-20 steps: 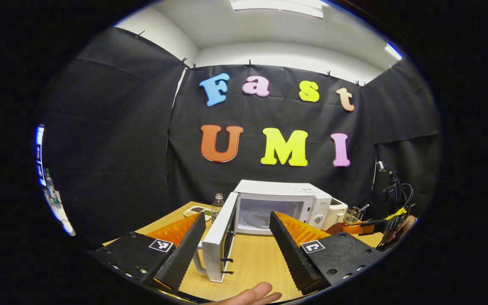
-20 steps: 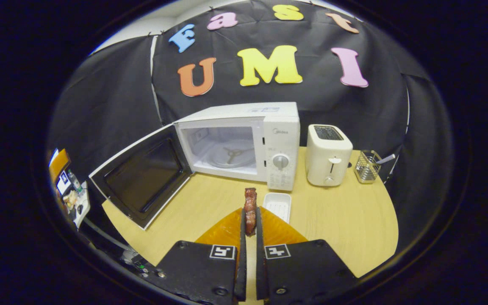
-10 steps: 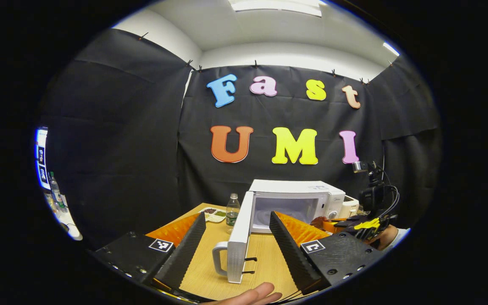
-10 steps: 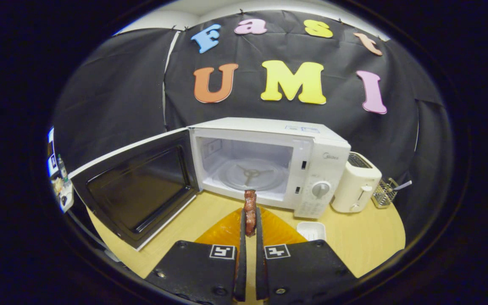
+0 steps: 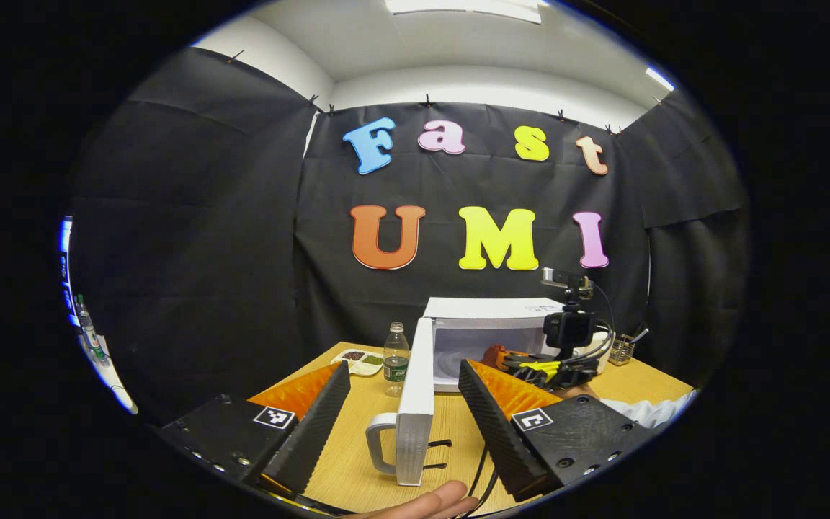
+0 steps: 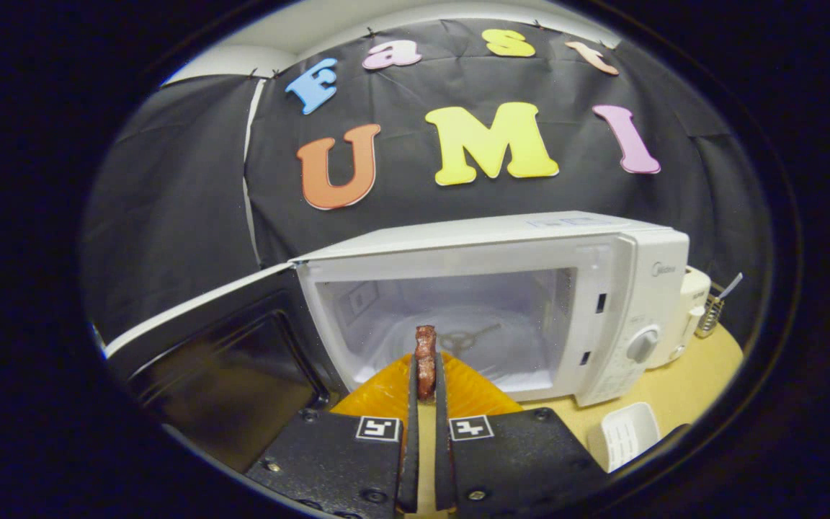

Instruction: Open the microwave oven with the left hand, put the food in, and close the microwave oven.

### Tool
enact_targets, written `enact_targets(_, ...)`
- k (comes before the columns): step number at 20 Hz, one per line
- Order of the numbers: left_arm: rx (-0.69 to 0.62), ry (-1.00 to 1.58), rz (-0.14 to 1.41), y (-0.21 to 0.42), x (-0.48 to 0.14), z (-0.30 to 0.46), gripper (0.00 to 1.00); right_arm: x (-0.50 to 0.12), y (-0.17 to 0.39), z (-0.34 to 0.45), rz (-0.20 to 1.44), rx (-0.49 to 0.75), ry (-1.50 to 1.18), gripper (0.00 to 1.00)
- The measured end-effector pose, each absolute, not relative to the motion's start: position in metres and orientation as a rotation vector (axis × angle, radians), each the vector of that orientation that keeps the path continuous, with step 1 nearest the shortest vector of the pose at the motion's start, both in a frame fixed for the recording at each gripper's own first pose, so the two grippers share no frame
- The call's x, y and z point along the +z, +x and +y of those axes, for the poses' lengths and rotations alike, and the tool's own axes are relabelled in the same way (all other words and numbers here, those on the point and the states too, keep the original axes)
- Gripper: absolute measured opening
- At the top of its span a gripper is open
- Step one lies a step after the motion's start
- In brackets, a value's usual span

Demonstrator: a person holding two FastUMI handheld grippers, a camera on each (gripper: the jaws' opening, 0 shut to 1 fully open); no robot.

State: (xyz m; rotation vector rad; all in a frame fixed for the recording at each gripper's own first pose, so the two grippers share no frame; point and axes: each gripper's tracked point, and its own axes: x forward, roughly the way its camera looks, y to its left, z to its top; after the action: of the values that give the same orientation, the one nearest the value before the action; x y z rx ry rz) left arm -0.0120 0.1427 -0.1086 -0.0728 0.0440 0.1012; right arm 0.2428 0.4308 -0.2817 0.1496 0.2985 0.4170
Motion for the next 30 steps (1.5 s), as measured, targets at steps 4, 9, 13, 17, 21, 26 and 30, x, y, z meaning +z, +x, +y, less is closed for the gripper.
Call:
enact_targets(4, 0.13, -0.068, 0.04, -0.011, -0.106, 0.162, 0.93, -0.286, 0.278, 0.45, 0.294, 0.379, 0.344, 0.12)
enact_targets(9, 0.142, -0.078, 0.045, -0.009, -0.111, 0.17, 0.93, -0.304, 0.32, 0.445, 0.283, 0.264, 0.648, 0.12)
enact_targets(13, 0.142, -0.089, 0.066, -0.005, -0.119, 0.171, 0.93, -0.327, 0.34, 0.448, 0.359, 0.218, 0.86, 0.12)
enact_targets(17, 0.126, -0.113, 0.081, 0.001, -0.125, 0.166, 0.93, -0.345, 0.355, 0.443, 0.366, 0.131, 0.947, 0.12)
enact_targets(21, 0.128, -0.095, 0.086, 0.0, -0.128, 0.168, 0.94, -0.35, 0.361, 0.447, 0.375, 0.114, 0.947, 0.14)
enact_targets(26, 0.127, -0.104, 0.099, -0.001, -0.134, 0.167, 0.93, -0.366, 0.361, 0.444, 0.406, 0.063, 0.965, 0.33)
enact_targets(30, 0.102, -0.113, 0.082, -0.008, -0.134, 0.165, 0.94, -0.348, 0.36, 0.426, 0.313, -0.01, 0.8, 0.85)
